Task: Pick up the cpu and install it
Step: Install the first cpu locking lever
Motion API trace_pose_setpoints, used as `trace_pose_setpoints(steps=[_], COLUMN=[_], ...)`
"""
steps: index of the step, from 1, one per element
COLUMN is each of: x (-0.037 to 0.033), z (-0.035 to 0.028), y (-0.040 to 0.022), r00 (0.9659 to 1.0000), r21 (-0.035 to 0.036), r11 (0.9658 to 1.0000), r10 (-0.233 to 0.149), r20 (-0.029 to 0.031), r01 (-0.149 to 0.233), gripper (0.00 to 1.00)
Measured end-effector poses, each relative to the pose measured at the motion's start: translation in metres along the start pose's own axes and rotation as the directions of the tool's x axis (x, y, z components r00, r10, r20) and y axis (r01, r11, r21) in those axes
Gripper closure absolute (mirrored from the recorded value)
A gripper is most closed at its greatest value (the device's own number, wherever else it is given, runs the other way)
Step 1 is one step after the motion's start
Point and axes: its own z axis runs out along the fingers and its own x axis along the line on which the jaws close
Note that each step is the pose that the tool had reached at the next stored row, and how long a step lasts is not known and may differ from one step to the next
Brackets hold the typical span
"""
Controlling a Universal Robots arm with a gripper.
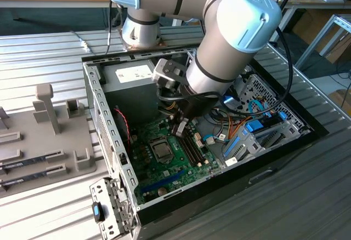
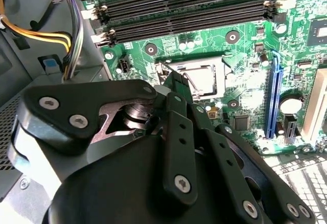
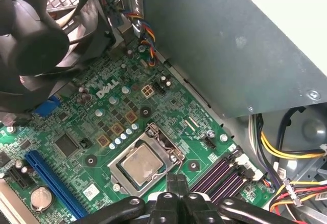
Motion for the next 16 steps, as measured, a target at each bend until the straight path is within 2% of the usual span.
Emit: trace_pose_setpoints(steps=[2, 3, 7, 12, 16], x=[0.0016, 0.0051, 0.0055, 0.0060, 0.0065], z=[-0.0002, -0.0001, 0.0023, 0.0047, 0.0069], y=[-0.0013, -0.0044, -0.0058, -0.0071, -0.0083], r00=[1.0000, 1.0000, 1.0000, 0.9999, 0.9998], r21=[0.0004, 0.0022, 0.0045, 0.0067, 0.0108], r11=[1.0000, 1.0000, 1.0000, 1.0000, 0.9999], r10=[0.000, 0.000, 0.001, 0.001, 0.002], r20=[-0.0006, -0.0028, -0.0089, -0.0137, -0.0206], r01=[0.000, 0.000, -0.001, -0.001, -0.002], gripper=[0.89, 0.89, 0.89, 0.89, 0.89])
